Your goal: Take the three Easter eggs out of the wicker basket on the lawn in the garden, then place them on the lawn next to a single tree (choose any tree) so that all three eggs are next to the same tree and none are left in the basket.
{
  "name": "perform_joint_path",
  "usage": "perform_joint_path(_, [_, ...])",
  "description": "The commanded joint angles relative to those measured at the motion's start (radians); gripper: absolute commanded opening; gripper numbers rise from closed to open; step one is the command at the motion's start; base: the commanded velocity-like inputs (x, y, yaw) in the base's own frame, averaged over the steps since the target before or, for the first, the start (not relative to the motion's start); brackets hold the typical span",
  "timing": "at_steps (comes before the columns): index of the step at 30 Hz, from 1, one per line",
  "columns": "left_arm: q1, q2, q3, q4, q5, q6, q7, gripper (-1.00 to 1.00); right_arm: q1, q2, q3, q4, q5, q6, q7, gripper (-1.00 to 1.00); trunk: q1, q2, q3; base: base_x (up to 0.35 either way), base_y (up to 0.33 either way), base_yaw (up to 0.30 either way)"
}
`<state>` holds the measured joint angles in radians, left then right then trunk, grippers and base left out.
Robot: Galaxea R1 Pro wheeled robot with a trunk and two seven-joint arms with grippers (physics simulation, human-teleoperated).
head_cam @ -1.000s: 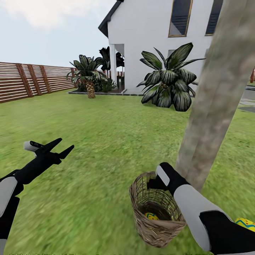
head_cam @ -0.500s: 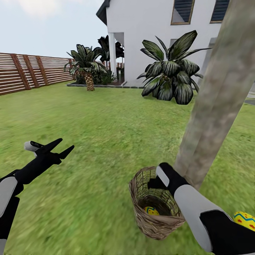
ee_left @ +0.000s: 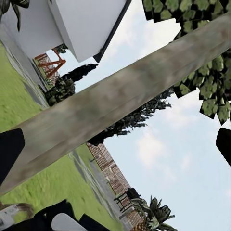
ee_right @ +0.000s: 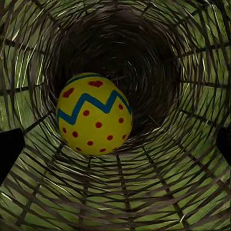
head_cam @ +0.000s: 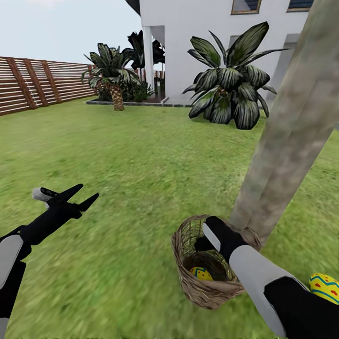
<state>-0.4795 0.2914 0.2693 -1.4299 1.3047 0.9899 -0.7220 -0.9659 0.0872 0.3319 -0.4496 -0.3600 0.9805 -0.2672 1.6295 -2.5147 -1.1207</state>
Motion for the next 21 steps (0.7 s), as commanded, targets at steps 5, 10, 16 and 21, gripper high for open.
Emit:
perform_joint_path(5, [-0.001, 0.0, 0.001, 0.0, -0.001, 0.004, -0.004, 1.0, -0.004, -0.019, 0.048, 0.001, 0.013, 0.004, 0.097, 1.0, 0.002, -0.002, -0.02, 0.0, 0.0, 0.0])
perform_joint_path(10, [-0.001, 0.0, 0.001, 0.0, -0.001, 0.004, -0.004, 1.0, -0.005, -0.041, 0.06, -0.002, 0.033, 0.004, 0.115, 1.0, 0.004, -0.003, -0.04, 0.0, 0.0, 0.0])
perform_joint_path(16, [-0.001, 0.0, 0.001, 0.0, -0.001, 0.004, -0.004, 1.0, -0.005, -0.062, 0.06, -0.003, 0.035, 0.004, 0.119, 1.0, 0.007, -0.004, -0.063, 0.0, 0.0, 0.0])
perform_joint_path(21, [-0.001, 0.0, 0.001, 0.0, -0.001, 0.004, -0.004, 1.0, -0.005, -0.065, 0.061, -0.005, 0.035, 0.004, 0.127, 1.0, 0.009, -0.005, -0.082, 0.0, 0.0, 0.0])
